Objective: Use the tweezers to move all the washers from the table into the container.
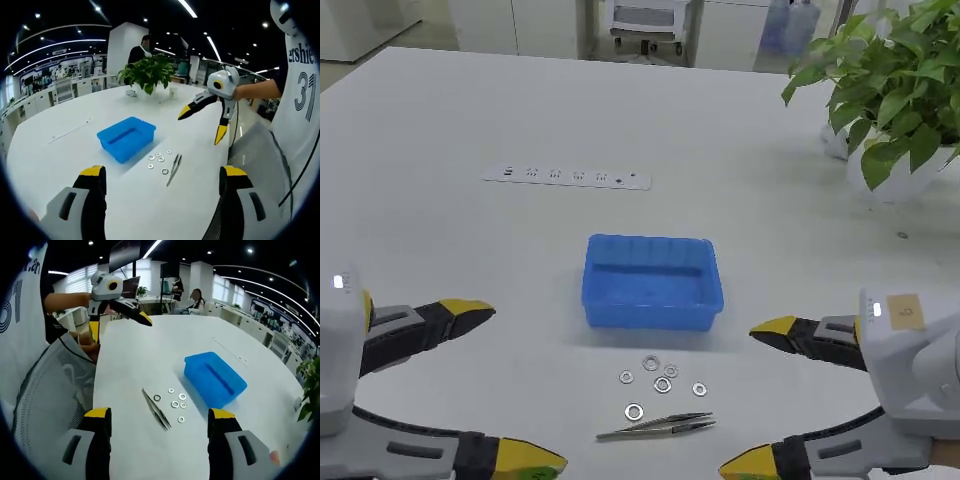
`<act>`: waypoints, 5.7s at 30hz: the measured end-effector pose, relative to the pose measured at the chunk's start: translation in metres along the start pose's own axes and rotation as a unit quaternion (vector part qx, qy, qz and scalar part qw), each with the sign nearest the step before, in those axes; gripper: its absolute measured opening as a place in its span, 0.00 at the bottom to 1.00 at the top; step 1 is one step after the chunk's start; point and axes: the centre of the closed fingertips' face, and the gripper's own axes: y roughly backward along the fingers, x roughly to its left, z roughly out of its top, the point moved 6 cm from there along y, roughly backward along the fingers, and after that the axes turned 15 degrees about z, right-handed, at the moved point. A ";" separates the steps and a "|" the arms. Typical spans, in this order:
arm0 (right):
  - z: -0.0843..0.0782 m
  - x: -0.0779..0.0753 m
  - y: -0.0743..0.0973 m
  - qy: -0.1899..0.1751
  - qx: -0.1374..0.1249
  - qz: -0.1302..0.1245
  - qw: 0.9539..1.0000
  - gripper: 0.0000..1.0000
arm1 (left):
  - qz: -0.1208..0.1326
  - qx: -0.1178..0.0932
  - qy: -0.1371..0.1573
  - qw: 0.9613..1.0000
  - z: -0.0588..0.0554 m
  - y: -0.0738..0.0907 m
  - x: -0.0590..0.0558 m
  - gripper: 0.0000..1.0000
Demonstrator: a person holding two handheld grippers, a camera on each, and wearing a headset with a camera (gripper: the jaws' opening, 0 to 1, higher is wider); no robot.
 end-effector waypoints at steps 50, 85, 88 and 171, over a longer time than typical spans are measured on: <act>0.014 0.014 0.003 0.009 -0.034 0.029 0.999 0.83 | -0.013 0.025 -0.002 1.000 -0.006 0.006 -0.009 0.99; 0.002 0.010 -0.015 0.024 0.008 0.037 0.999 0.77 | -0.006 0.026 -0.037 0.999 -0.024 -0.011 -0.016 0.98; 0.001 0.005 -0.020 0.026 0.008 0.036 0.999 0.73 | -0.017 0.007 -0.030 0.999 -0.023 -0.019 -0.018 0.91; -0.034 -0.020 -0.098 0.123 0.174 0.125 0.969 0.07 | -0.113 0.119 -0.196 0.967 -0.067 -0.118 -0.052 0.06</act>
